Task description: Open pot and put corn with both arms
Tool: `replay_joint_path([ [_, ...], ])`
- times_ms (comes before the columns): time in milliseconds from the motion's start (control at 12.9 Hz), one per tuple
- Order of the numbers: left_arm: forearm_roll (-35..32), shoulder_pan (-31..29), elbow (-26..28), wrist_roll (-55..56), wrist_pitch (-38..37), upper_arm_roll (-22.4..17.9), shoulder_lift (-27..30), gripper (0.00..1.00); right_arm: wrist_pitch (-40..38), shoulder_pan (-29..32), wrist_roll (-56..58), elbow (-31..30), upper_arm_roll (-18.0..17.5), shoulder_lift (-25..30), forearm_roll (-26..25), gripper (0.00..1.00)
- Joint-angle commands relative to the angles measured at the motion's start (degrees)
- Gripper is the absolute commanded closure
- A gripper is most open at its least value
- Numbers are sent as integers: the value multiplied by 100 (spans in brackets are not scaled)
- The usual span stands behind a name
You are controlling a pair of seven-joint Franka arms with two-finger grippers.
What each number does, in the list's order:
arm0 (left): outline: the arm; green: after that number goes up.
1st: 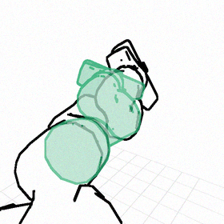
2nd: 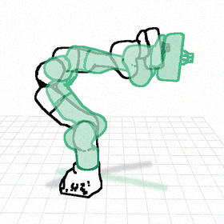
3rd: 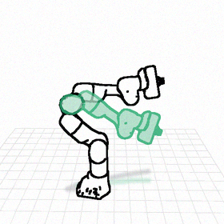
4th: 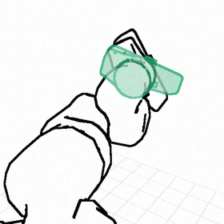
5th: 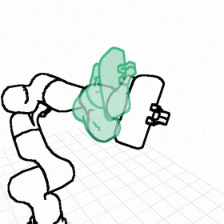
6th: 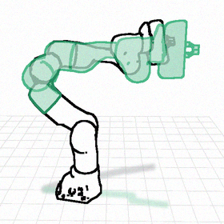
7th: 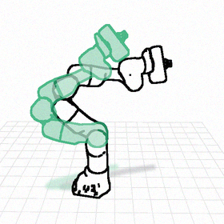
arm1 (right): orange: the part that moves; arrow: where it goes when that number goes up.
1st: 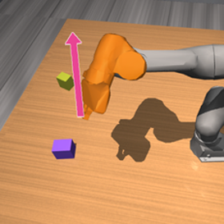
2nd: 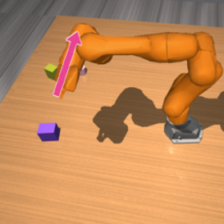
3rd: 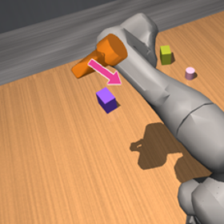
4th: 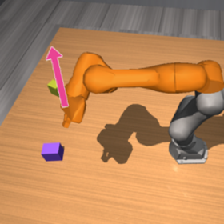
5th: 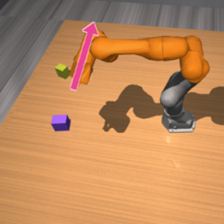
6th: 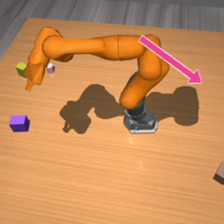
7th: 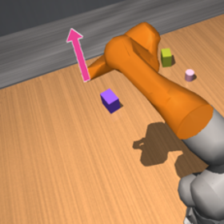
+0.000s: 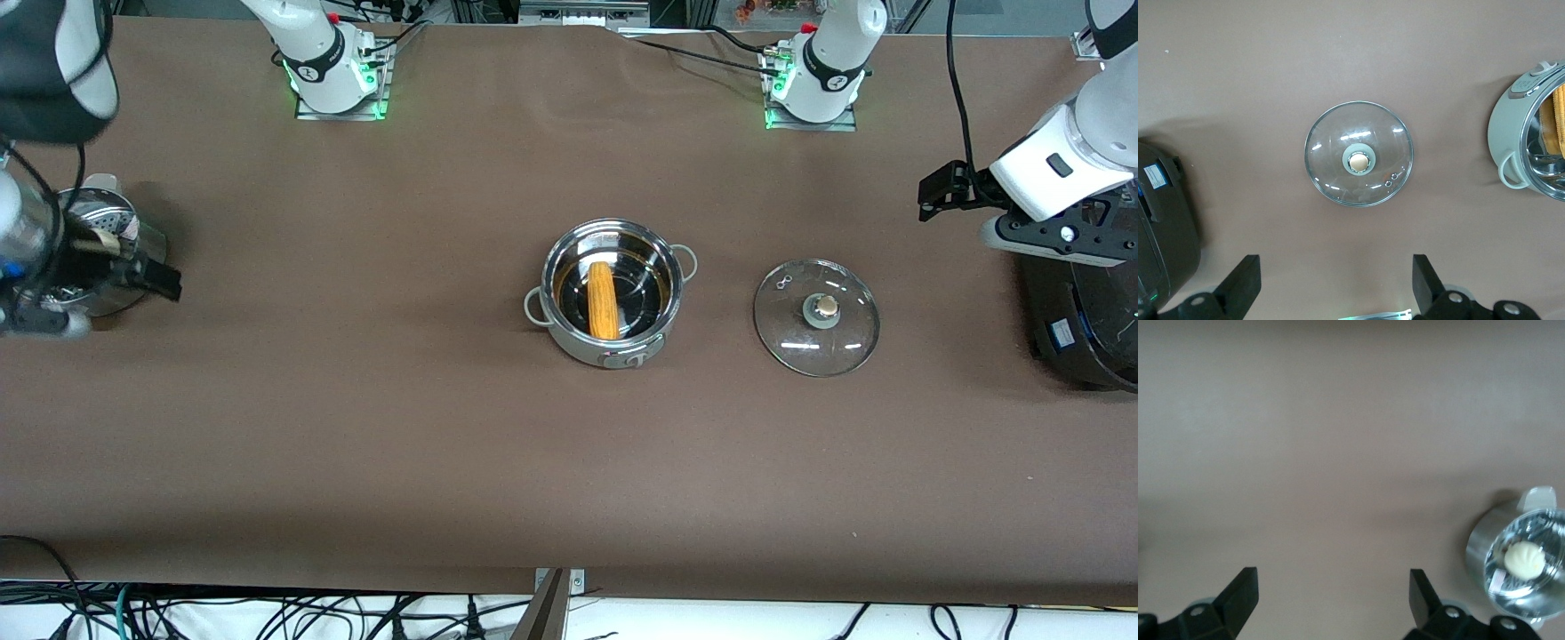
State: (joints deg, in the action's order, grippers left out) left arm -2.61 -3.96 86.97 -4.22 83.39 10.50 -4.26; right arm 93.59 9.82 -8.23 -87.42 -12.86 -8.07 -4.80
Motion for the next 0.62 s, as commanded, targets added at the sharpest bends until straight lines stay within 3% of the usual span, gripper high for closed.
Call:
replay_joint_path([
  [0,112,-78,-154,-88,-25,14,-66,0,63,-453,93,-785,660,728,471,0],
  [233,112,-87,-154,-88,-33,14,-66,0,-25,-446,304,-917,679,886,471,0],
  [544,112,-87,-154,-88,-25,14,-66,0,-210,-446,286,-531,679,500,463,0],
])
